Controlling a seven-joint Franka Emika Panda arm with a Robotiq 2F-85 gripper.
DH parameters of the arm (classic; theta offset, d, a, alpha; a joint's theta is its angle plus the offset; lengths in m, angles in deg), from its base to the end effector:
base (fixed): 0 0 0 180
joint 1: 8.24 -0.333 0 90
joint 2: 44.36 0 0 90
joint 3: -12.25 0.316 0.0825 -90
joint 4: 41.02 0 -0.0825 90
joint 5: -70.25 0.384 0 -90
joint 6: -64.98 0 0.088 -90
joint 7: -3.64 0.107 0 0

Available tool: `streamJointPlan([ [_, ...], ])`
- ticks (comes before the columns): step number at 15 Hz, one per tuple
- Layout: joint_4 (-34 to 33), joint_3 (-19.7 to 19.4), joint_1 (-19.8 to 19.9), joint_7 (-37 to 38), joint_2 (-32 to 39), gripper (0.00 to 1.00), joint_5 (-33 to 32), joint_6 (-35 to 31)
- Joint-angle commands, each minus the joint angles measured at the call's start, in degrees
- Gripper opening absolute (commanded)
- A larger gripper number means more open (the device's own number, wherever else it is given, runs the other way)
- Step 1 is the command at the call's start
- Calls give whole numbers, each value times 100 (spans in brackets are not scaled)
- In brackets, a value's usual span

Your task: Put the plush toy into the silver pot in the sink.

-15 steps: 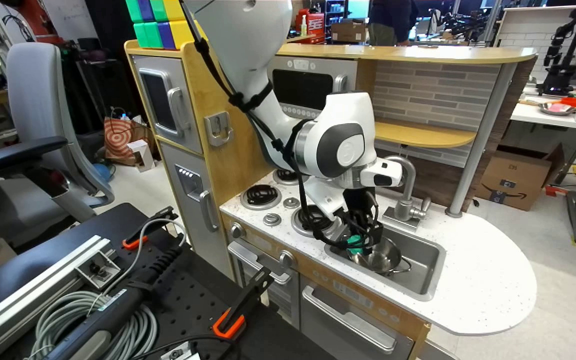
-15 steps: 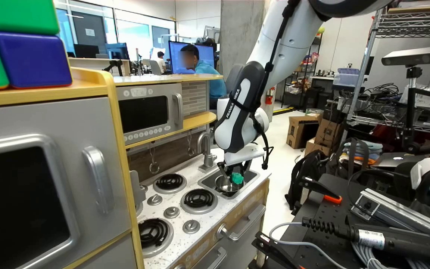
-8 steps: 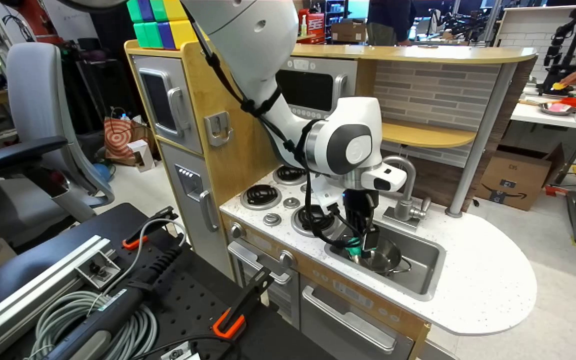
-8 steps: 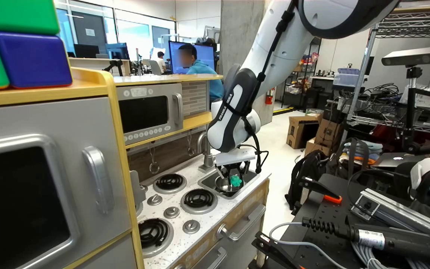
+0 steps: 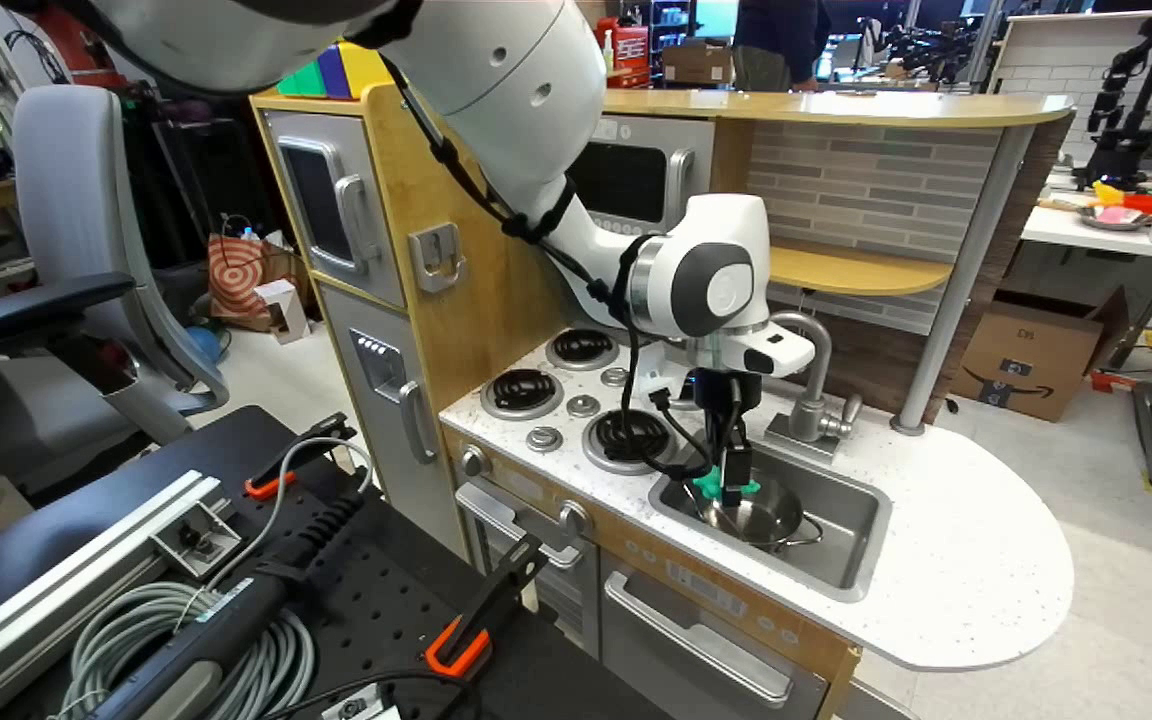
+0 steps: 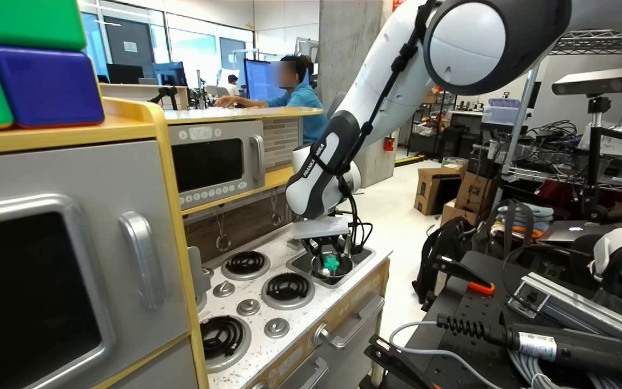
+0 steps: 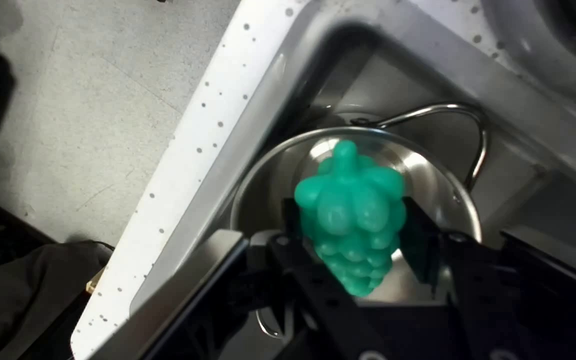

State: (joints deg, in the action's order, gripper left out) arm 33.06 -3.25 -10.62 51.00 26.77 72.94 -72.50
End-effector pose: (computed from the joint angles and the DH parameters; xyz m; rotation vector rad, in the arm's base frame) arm 0.6844 -0.1221 -0.0097 2.5832 -1.2909 -0.0340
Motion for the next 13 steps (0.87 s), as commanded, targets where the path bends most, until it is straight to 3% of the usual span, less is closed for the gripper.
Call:
streamJointPlan([
  [1,-436,228,173,-55,136,82,70,277],
  [3,35,471,221,-470,-222,97,83,141],
  [4,519,591,215,-820,-544,100,82,-16],
  [10,2166,955,267,-2716,-1934,100,58,-300],
  [11,1281,694,64,-2137,-1208,100,53,11],
  [13,1397,699,64,-2202,-1369,100,45,36],
])
